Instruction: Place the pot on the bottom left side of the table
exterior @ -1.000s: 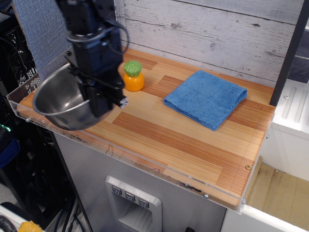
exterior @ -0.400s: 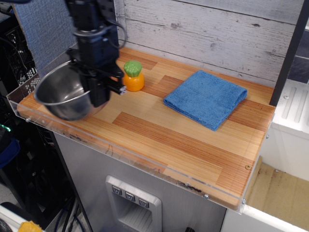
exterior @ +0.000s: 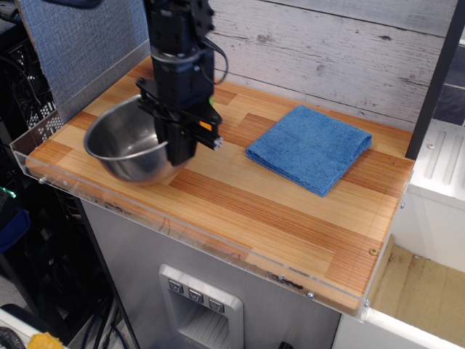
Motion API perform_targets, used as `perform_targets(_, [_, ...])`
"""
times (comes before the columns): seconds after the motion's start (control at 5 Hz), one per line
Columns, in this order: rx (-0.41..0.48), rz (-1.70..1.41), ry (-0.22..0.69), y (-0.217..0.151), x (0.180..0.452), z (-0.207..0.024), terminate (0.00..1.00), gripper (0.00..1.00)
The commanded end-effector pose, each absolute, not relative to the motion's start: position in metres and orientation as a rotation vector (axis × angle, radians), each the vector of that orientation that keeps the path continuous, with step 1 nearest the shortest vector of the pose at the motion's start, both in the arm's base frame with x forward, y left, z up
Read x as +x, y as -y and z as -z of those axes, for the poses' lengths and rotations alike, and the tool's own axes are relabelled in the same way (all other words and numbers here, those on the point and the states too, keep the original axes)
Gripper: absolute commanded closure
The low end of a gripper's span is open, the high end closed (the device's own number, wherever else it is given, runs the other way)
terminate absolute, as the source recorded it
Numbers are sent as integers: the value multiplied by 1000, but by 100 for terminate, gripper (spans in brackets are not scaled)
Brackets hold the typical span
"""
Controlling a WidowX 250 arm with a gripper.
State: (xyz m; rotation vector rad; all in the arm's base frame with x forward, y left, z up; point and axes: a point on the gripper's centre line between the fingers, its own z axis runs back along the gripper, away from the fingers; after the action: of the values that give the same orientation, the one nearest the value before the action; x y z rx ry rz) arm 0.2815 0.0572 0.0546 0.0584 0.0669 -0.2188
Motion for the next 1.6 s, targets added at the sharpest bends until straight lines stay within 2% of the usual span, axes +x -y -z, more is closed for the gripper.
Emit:
perform_targets(0.0, [112,216,-126,-54,287,-45,0,100])
perform_targets(0.2, [96,196,-148,-57,284,-39,0,0])
perform_targets(1.0, [166,232,31,-40,280,-104,0,0])
perform_targets(1.4, [149,214,75,-27,287,-105,0,0])
